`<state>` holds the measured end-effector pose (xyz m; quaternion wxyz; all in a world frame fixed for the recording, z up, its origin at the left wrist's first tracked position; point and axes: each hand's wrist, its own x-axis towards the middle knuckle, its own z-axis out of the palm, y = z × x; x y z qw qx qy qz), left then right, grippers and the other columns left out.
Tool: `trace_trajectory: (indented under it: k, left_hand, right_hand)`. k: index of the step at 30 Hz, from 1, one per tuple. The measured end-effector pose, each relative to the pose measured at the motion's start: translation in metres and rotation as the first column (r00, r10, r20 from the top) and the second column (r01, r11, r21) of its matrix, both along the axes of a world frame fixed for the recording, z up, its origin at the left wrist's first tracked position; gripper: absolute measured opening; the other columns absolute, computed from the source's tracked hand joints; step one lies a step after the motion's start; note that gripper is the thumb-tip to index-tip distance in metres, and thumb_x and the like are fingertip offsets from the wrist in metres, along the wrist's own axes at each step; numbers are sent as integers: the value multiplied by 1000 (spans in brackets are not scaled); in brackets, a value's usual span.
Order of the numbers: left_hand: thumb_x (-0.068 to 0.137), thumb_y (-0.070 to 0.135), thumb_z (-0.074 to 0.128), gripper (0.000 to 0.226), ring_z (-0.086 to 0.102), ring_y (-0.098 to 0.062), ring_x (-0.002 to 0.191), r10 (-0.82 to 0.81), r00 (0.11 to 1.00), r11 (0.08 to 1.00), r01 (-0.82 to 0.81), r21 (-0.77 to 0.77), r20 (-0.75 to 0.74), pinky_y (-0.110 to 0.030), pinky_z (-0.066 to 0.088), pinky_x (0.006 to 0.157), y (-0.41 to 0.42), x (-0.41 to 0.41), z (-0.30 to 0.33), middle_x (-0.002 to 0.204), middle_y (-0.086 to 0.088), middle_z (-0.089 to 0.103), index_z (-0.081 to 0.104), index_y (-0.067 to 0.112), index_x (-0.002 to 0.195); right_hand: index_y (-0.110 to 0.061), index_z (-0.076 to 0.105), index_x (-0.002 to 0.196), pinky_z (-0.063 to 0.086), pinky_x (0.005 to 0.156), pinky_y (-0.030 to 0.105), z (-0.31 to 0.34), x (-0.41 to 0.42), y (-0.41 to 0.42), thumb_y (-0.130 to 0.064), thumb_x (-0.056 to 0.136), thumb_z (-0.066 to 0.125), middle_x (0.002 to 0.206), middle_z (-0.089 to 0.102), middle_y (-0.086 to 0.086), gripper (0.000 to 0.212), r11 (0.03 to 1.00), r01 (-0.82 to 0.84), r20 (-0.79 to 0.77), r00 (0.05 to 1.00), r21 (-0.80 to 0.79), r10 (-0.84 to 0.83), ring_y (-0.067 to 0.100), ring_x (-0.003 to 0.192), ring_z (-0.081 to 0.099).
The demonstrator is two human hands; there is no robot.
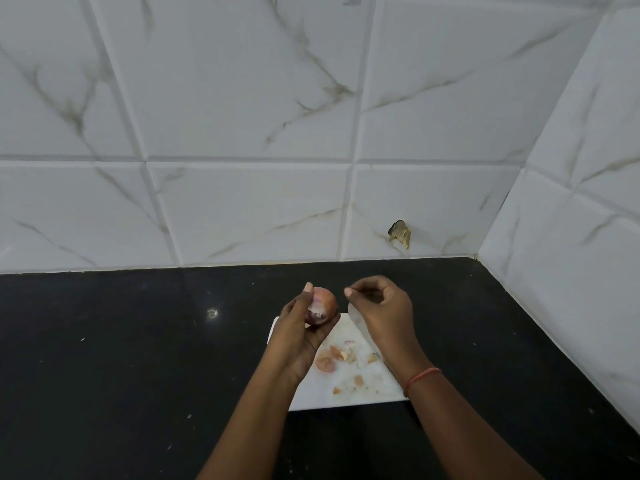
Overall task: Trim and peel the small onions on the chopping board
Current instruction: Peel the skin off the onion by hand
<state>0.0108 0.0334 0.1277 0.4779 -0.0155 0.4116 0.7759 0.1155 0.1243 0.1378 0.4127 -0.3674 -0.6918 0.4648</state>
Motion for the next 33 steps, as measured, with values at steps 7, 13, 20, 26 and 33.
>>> trace_trajectory:
  k: [7, 13, 20, 26, 33]
  left_hand:
    - [94, 30, 67, 49, 71, -30, 107, -33, 996, 999, 37, 36, -86, -43, 59, 91, -1, -1, 0, 125, -24, 65, 51, 3, 131]
    - [91, 30, 65, 46, 69, -35, 113, -54, 986, 995, 65, 69, -156, -49, 51, 104, -1, 3, 2, 123, -26, 67, 49, 6, 127]
    - [94, 30, 62, 42, 68, -36, 113, -57, 987, 993, 72, 95, -150, -46, 54, 98, 1, 2, 0, 120, -24, 68, 50, 7, 126]
    - [89, 30, 65, 42, 69, -34, 112, -47, 988, 993, 62, 100, -144, -45, 54, 98, 1, 2, -1, 118, -22, 69, 51, 9, 123]
    - [95, 29, 61, 41, 67, -35, 115, -55, 987, 993, 70, 92, -153, -43, 55, 96, 0, 2, -1, 117, -21, 69, 50, 7, 128]
  right_hand:
    - [-19, 68, 113, 52, 78, 10, 5, -2, -11, -19, 85, 74, 104, 70, -12, 29, 962, -261, 84, 964, 86, 254, -5, 96, 64]
    - [-16, 73, 104, 52, 75, 9, 1, -2, -13, -20, 84, 76, 94, 73, -8, 21, 939, -206, 137, 975, 277, 173, -3, 89, 66]
    - [-10, 74, 105, 56, 80, 16, 1, -1, -17, -17, 85, 74, 98, 74, 0, 21, 900, -169, 132, 983, 401, 126, 5, 90, 68]
    - [-8, 74, 105, 57, 81, 21, -1, -2, -19, -19, 87, 72, 98, 74, 3, 21, 882, -169, 144, 983, 439, 117, 8, 91, 68]
    - [-10, 75, 102, 59, 78, 25, -2, -3, -19, -24, 86, 73, 94, 74, -1, 22, 899, -157, 137, 985, 408, 109, 7, 87, 69]
